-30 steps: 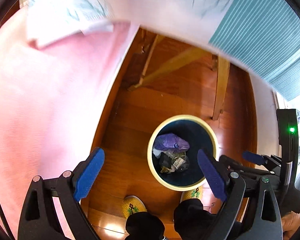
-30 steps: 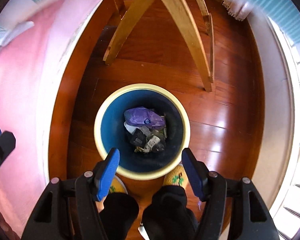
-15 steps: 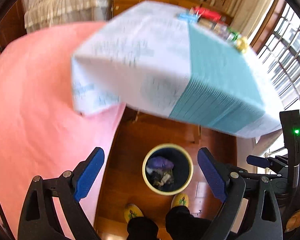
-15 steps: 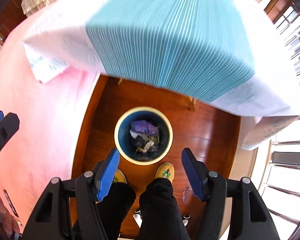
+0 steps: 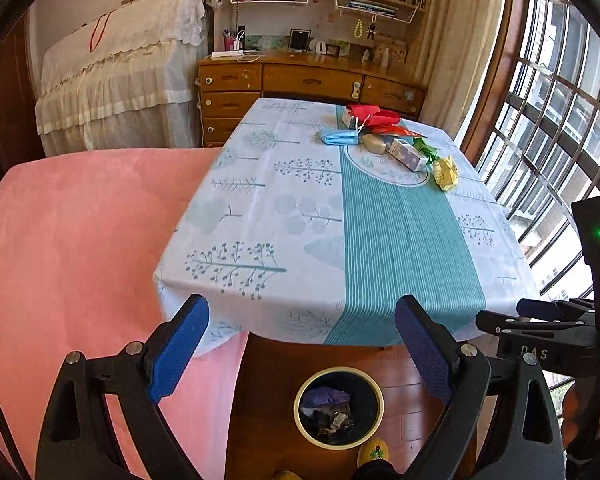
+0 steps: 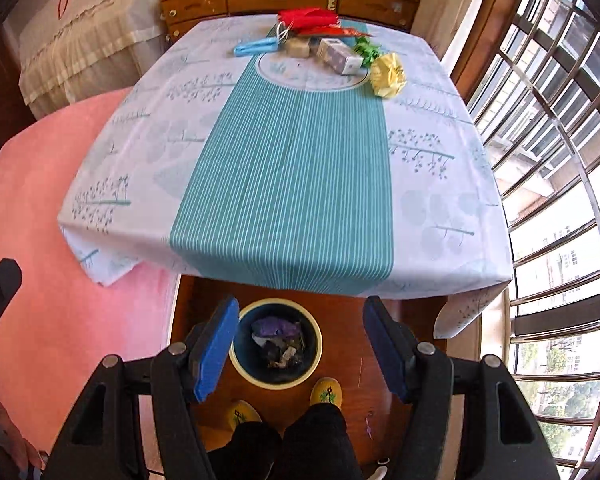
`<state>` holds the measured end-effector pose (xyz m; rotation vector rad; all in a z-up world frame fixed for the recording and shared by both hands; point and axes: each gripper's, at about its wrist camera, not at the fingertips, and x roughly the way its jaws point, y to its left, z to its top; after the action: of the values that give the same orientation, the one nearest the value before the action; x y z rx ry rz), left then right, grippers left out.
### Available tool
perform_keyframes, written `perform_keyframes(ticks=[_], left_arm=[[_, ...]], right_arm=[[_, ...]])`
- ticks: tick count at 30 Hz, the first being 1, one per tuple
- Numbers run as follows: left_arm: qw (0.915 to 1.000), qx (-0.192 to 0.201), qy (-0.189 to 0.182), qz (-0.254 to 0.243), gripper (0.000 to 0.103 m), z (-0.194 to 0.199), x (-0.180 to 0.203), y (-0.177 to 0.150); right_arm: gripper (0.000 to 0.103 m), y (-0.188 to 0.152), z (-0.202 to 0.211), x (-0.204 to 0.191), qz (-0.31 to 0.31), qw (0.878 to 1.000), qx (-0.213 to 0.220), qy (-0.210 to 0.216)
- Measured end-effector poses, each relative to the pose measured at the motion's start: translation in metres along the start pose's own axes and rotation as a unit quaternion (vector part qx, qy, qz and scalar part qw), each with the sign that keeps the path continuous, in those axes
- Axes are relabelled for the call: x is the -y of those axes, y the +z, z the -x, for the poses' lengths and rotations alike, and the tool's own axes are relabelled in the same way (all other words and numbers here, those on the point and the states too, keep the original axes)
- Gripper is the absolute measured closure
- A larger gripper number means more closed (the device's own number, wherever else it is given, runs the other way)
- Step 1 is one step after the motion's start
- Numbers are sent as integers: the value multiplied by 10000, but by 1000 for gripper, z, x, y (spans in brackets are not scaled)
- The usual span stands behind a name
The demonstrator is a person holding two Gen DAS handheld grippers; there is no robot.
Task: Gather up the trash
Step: 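Move both tools back up to the table toward the crumpled gloves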
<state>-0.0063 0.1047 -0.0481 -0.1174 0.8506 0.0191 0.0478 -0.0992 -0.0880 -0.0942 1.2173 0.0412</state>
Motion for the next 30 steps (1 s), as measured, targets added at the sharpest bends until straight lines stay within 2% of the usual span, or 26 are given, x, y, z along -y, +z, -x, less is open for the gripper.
perform_keyframes(ticks=[5,12,19,23,28,30], left_arm=[[9997,188,-47,-146,10,-7,10,26],[9991,221,144,-321,10,-36,34,62],[9989,-365,303,21,10,-111,63,111],[9965,-685,413,244,10,-151,87,139],[9936,-866,630,352,10,-194,117,164],[9921,-1057,566,374,15,-211,128,171]], right_arm=[[38,25,10,20,-304,9989,347,-23],[38,72,-9,54,-388,9983,433,44],[38,141,-42,90,2,9971,671,368],[38,177,-70,119,79,9971,545,531],[38,224,-114,149,226,9973,305,622],[38,240,-130,158,268,9970,238,691]])
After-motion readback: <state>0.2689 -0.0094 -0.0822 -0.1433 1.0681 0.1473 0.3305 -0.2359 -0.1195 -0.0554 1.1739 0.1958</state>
